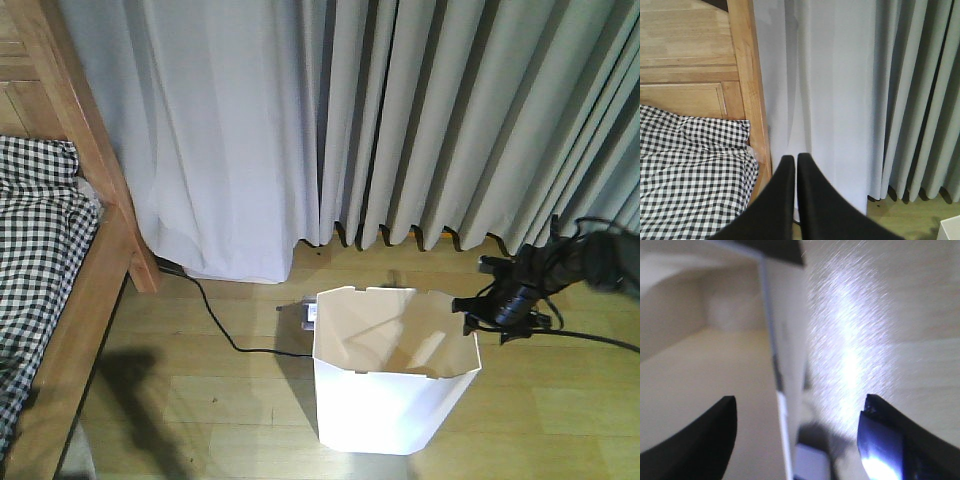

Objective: Move trash bin to bedside with robot

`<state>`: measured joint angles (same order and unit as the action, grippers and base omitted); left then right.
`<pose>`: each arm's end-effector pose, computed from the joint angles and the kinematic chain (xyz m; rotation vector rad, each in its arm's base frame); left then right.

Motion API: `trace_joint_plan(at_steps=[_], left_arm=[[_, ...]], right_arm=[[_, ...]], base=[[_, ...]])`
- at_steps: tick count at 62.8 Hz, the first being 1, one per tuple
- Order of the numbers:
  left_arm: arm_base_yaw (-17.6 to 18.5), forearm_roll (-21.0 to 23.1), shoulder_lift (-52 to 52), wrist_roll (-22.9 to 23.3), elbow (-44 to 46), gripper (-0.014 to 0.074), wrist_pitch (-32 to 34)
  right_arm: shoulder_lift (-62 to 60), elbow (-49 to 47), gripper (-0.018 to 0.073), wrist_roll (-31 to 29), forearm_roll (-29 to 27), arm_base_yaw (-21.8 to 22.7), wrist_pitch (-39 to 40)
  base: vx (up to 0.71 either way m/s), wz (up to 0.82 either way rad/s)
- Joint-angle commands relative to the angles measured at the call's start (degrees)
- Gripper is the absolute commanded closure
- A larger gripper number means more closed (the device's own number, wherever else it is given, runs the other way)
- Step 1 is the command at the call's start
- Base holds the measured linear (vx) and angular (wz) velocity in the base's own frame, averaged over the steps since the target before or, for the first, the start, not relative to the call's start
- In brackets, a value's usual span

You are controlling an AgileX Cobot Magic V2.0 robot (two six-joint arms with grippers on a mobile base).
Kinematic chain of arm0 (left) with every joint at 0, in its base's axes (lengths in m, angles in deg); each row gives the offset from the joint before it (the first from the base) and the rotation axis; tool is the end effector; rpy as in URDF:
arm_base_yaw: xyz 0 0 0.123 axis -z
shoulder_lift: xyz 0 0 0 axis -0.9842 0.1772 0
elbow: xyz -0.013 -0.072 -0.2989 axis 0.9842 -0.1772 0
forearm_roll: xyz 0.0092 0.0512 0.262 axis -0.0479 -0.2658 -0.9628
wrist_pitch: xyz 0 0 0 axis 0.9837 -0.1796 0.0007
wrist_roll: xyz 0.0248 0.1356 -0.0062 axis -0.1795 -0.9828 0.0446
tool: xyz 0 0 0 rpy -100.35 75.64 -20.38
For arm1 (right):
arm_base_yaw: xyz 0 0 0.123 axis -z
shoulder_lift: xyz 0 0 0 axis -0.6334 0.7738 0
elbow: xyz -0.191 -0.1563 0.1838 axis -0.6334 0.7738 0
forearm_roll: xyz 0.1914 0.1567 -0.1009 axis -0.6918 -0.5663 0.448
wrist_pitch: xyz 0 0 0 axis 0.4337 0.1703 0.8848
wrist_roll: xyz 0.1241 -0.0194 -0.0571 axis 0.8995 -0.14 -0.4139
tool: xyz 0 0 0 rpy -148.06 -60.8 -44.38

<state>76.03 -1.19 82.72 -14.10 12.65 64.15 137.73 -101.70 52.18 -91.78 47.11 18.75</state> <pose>0.0945 0.0068 0.1777 -0.0441 1.7185 0.0654 0.4517 -0.0518 -0.2115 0.2429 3.0705 0.1061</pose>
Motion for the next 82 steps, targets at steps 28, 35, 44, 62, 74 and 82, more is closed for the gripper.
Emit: trace_joint_plan(at_steps=[28,35,44,62,74,82], left_arm=[[-0.06,0.24,-0.78,0.0,-1.08,0.0603,4.06],[-0.06,0.24,-0.78,0.0,-1.08,0.0603,4.06],[-0.06,0.24,-0.78,0.0,-1.08,0.0603,4.06],[-0.06,0.24,-0.78,0.0,-1.08,0.0603,4.06],[-0.06,0.24,-0.78,0.0,-1.08,0.0603,4.06],[-0.06,0.24,-0.78,0.0,-1.08,0.0603,4.06]], right_arm=[[-46.96,48.77,0.0051,-1.45,10.63,-0.01,32.01],[-57.59,53.51,0.0051,-1.47,12.75,-0.01,32.34],[-70.3,56.81,0.0051,-1.52,13.37,-0.01,28.7],[-97.86,61.58,0.0051,-1.37,13.15,-0.01,18.53],[-117.54,69.01,0.0051,-0.33,10.74,-0.01,19.73],[-128.86,74.86,0.0051,-0.41,10.63,0.05,20.31]], base=[[0.0,0.0],[0.0,0.0],[0.0,0.0],[0.0,0.0],[0.0,0.0],[0.0,0.0]])
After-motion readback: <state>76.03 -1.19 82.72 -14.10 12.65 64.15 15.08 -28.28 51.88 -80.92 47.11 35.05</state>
